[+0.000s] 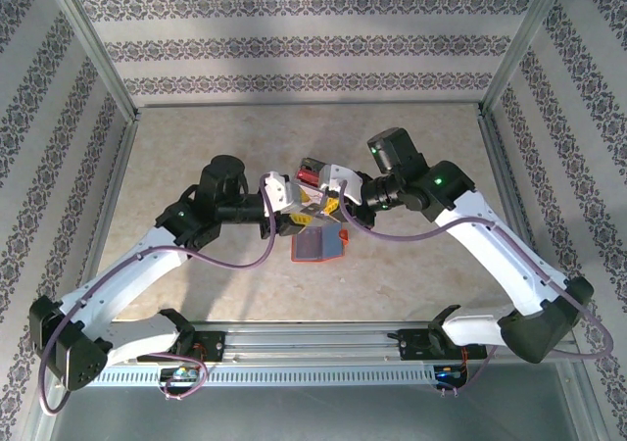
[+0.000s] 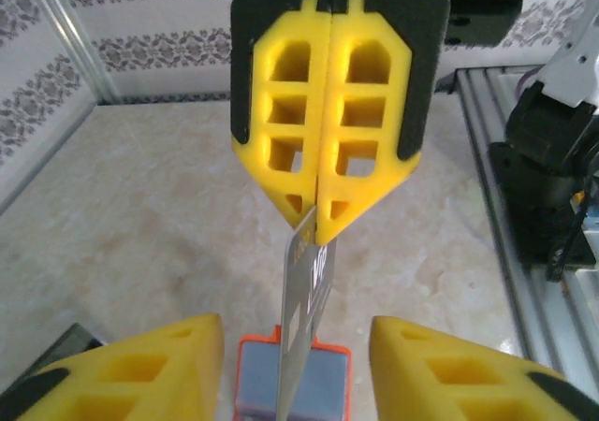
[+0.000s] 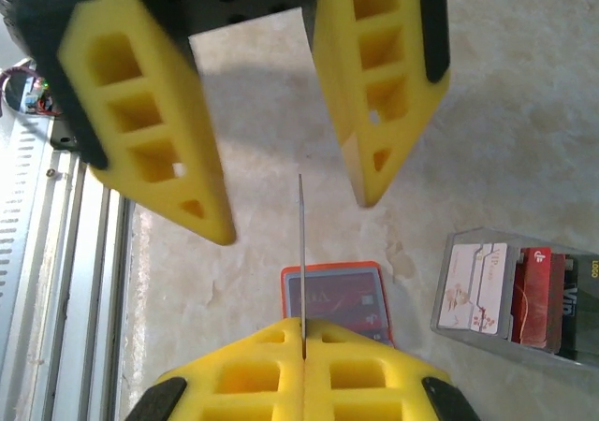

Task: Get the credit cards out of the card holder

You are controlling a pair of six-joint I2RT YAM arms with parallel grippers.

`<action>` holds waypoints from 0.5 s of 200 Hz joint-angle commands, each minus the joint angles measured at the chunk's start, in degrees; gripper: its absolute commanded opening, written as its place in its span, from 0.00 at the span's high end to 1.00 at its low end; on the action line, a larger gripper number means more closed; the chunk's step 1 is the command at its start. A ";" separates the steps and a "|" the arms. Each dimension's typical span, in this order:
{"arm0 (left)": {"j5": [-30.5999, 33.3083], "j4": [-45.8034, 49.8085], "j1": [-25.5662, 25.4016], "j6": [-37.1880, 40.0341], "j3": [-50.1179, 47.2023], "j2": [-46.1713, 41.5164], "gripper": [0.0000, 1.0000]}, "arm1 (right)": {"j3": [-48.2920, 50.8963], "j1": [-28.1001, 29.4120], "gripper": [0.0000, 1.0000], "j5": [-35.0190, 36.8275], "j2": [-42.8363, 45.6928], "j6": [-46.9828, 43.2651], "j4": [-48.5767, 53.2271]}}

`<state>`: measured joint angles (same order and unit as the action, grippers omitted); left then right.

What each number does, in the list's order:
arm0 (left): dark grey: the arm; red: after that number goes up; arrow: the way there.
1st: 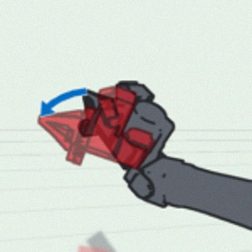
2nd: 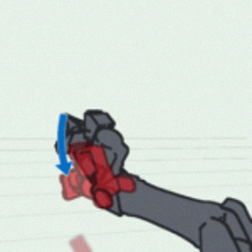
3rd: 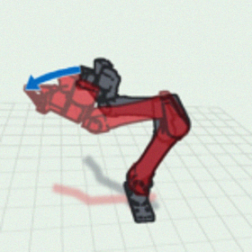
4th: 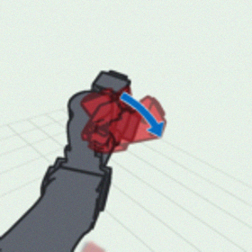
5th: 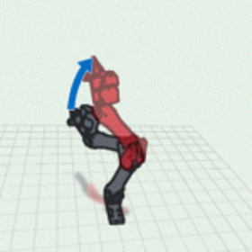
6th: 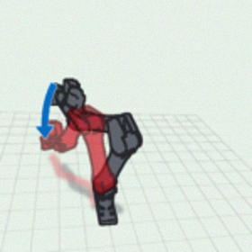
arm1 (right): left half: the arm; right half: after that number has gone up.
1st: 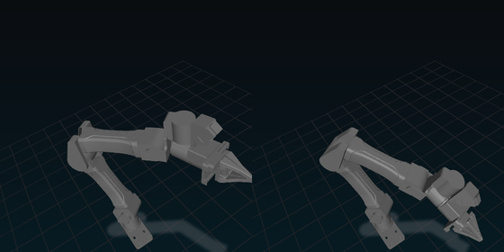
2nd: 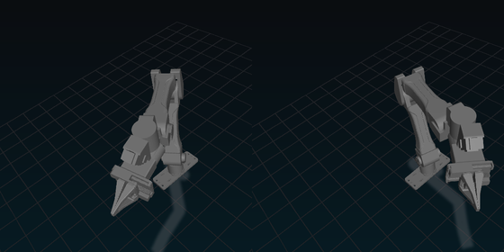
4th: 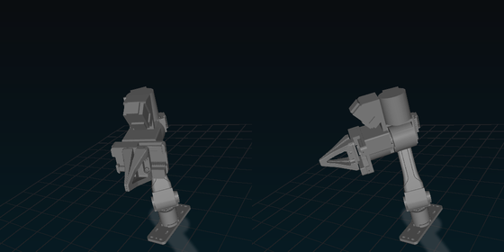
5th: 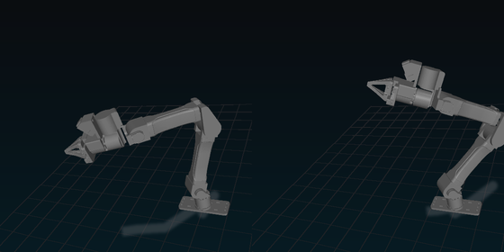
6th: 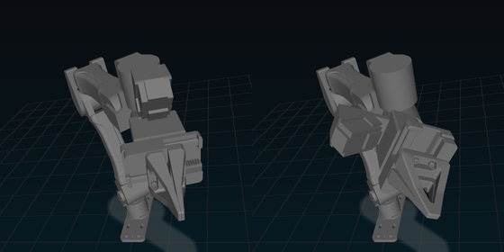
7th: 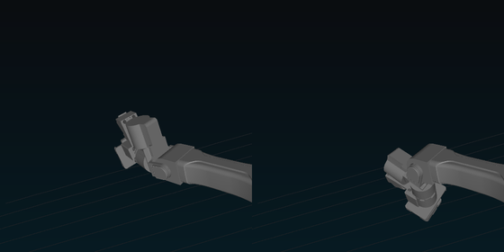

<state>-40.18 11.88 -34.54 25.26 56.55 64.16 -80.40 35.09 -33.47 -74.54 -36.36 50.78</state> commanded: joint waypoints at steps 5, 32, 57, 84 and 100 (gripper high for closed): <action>8.46 -5.76 -0.71 -3.20 -4.56 -4.80 0.21 | -3.01 -1.20 1.00 1.20 -2.27 -0.16 0.99; 19.06 -12.49 -0.62 -7.51 -12.52 -11.58 0.10 | -6.18 -2.03 1.00 5.98 -6.10 0.79 0.98; 28.87 -11.55 -0.61 -12.00 -16.31 -16.91 0.08 | -11.38 -2.57 1.00 9.83 -11.91 1.13 2.75; 35.03 -9.72 -0.61 -17.45 -20.20 -22.38 0.00 | -18.65 -3.54 1.00 13.29 -20.05 1.20 5.81; 35.49 -9.14 -0.61 -20.72 -22.88 -25.90 0.00 | -22.96 -4.46 1.00 14.37 -24.85 1.50 7.33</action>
<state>-10.87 3.77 -34.54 12.03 36.80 42.52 -97.60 32.01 -23.07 -93.60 -35.94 53.98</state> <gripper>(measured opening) 0.994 0.046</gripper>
